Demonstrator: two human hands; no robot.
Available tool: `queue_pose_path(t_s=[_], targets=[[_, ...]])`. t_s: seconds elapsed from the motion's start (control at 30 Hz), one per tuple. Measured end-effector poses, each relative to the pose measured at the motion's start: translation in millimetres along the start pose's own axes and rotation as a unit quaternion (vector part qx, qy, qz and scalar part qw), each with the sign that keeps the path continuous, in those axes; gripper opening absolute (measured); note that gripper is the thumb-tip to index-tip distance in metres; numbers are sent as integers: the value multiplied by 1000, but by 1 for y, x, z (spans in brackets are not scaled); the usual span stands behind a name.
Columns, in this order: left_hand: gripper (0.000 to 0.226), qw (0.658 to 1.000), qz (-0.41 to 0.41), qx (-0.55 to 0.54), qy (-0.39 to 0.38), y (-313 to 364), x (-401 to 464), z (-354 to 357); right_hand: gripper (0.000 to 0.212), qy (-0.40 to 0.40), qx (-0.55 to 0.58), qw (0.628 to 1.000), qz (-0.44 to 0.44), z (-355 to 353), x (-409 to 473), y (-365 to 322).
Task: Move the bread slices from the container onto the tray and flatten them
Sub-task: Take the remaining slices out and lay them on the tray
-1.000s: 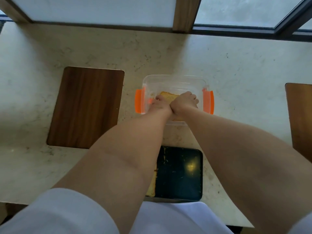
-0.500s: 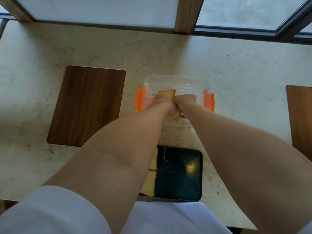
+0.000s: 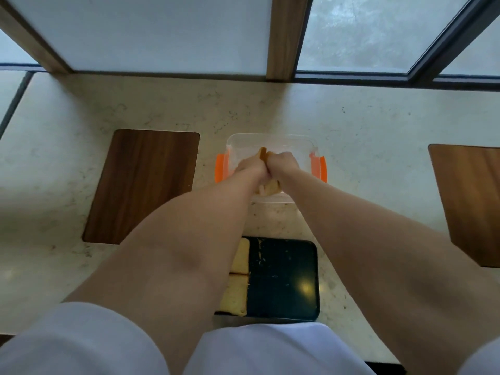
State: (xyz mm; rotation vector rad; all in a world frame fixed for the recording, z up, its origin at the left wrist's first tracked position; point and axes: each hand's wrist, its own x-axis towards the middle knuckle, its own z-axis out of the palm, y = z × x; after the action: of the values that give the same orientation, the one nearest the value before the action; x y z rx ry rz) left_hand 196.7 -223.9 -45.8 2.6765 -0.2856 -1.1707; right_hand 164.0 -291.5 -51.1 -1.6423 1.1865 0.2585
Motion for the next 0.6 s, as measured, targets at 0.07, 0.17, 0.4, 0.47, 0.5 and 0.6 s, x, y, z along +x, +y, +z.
queue_pose_path(t_s=[0.07,0.17,0.4,0.47,0.5,0.6], targets=[[21,995,37,-86,41,3,-13,-6,35,2,42,999,-22,-8,-13,-5],[34,952,57,-293,70,9,-41,-12,40,13,74,992,-98,-26,-44,-10],[19,843,182,-507,4,-42,-139,-17,40,-78,53,916,-389,-87,-151,41],[30,836,168,-520,-51,-67,-159,-2,54,-121,-10,898,-424,-93,-176,74],[36,833,161,-524,-74,-77,-165,9,60,-119,-60,888,-441,-92,-184,90],[44,842,118,-515,-105,-100,-179,46,67,-95,-161,878,-440,-78,-196,137]])
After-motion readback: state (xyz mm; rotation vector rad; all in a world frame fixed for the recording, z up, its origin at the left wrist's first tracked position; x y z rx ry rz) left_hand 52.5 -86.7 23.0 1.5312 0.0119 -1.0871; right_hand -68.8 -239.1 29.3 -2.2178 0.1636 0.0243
